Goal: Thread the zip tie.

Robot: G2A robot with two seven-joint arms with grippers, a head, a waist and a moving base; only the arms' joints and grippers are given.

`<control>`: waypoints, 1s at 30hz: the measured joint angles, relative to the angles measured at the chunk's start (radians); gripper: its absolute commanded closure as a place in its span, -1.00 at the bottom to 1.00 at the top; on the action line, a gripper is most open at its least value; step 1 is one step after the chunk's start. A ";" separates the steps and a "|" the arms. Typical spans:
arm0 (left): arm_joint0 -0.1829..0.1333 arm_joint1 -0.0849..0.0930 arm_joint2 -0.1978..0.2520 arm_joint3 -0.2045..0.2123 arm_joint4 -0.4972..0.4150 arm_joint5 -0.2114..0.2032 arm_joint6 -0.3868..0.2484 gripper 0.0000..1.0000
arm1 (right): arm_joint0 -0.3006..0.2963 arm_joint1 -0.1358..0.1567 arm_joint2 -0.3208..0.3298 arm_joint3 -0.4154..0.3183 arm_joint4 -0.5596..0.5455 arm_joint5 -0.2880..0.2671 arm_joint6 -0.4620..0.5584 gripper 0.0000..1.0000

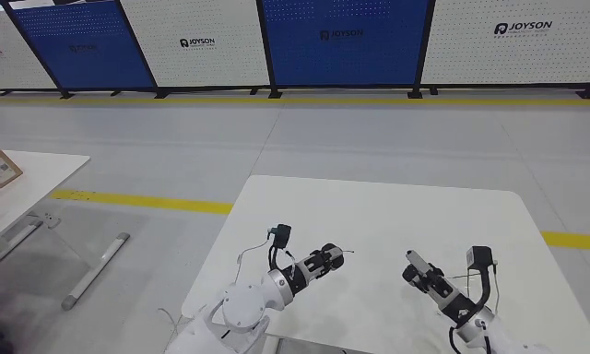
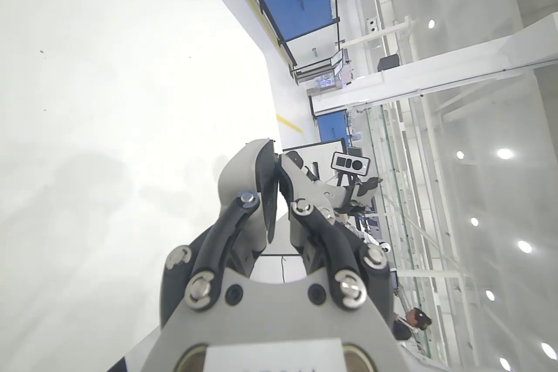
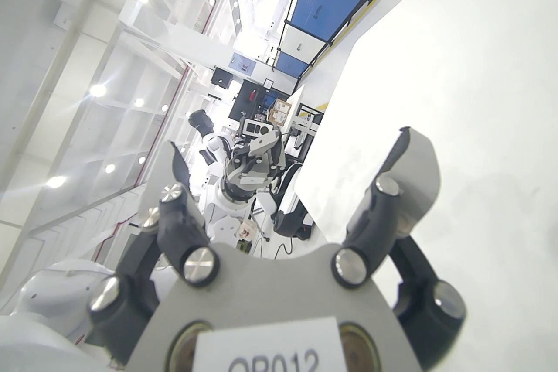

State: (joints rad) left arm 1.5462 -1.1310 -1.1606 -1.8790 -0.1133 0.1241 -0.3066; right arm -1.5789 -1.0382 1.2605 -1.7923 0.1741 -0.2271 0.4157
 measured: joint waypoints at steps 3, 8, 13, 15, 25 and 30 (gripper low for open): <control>0.000 0.000 0.000 -0.001 -0.003 -0.002 0.003 1.00 | 0.000 0.000 0.000 0.000 0.000 0.000 0.000 -1.00; 0.020 -0.001 -0.041 -0.048 -0.105 -0.092 0.014 1.00 | 0.000 0.000 0.000 0.000 0.000 0.000 0.000 -1.00; 0.050 0.005 -0.104 -0.126 -0.238 -0.141 -0.065 1.00 | 0.000 0.000 0.000 0.000 0.000 0.000 0.000 -1.00; 0.061 0.007 -0.120 -0.158 -0.244 -0.148 -0.062 1.00 | 0.000 0.000 0.000 0.000 0.000 0.000 0.000 -1.00; 0.084 0.005 -0.122 -0.206 -0.180 -0.134 0.040 1.00 | 0.000 0.000 0.000 0.000 0.000 0.000 0.000 -1.00; 0.084 0.005 -0.122 -0.205 -0.181 -0.135 0.038 1.00 | 0.000 0.000 0.000 0.000 0.000 0.000 0.000 -1.00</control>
State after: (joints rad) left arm 1.6300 -1.1259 -1.2829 -2.0845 -0.2941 -0.0107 -0.2688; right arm -1.5789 -1.0382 1.2605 -1.7923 0.1741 -0.2271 0.4157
